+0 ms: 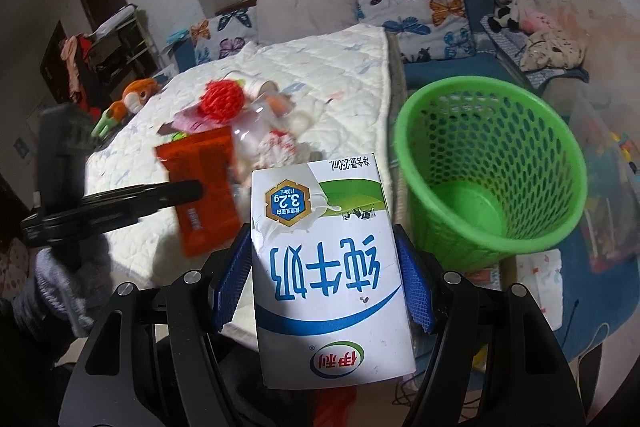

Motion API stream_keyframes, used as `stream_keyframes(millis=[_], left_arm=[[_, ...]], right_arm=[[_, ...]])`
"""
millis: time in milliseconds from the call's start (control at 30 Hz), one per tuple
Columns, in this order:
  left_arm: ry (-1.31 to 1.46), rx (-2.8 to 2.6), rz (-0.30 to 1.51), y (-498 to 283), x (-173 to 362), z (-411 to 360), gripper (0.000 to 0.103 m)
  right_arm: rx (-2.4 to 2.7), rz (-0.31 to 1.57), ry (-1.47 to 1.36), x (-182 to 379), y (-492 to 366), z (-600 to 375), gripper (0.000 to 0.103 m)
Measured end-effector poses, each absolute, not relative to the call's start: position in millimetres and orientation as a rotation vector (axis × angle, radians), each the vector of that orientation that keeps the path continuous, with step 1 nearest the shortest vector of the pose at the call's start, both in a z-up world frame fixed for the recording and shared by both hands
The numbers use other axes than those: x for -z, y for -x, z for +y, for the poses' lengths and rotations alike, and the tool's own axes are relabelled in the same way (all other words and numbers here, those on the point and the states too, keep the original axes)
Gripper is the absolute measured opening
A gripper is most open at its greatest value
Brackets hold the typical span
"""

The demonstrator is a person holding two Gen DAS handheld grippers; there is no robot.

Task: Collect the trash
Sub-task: 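Open the right tool over the green basket while the left tool carries the orange wrapper there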

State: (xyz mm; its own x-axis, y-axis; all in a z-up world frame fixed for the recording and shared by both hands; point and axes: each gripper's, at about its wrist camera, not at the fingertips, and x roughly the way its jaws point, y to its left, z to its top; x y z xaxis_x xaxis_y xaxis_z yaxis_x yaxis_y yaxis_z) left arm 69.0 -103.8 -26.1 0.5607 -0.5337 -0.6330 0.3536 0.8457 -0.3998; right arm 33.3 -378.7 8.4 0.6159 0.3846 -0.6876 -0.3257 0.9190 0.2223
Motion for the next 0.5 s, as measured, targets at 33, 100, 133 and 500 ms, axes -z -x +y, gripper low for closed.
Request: stream_keyframes(millis=[33, 100, 133, 500], left_arm=[[0.232, 0.533, 0.815, -71, 22, -106, 0.009], [0.214, 0.552, 0.793, -75, 10, -112, 0.009], [0.206, 0.556, 0.786, -74, 6, -113, 0.009], [0.119, 0.623, 0.734, -129, -31, -164, 0.009]], right_arm=[[-0.398, 0.808, -0.081, -8, -36, -381, 0.067], [-0.36, 0.802, -0.088, -8, -45, -390, 0.067], [-0.343, 0.801, -0.091, -7, -50, -395, 0.067], [-0.143, 0.833, -0.178, 21, -128, -457, 0.068]])
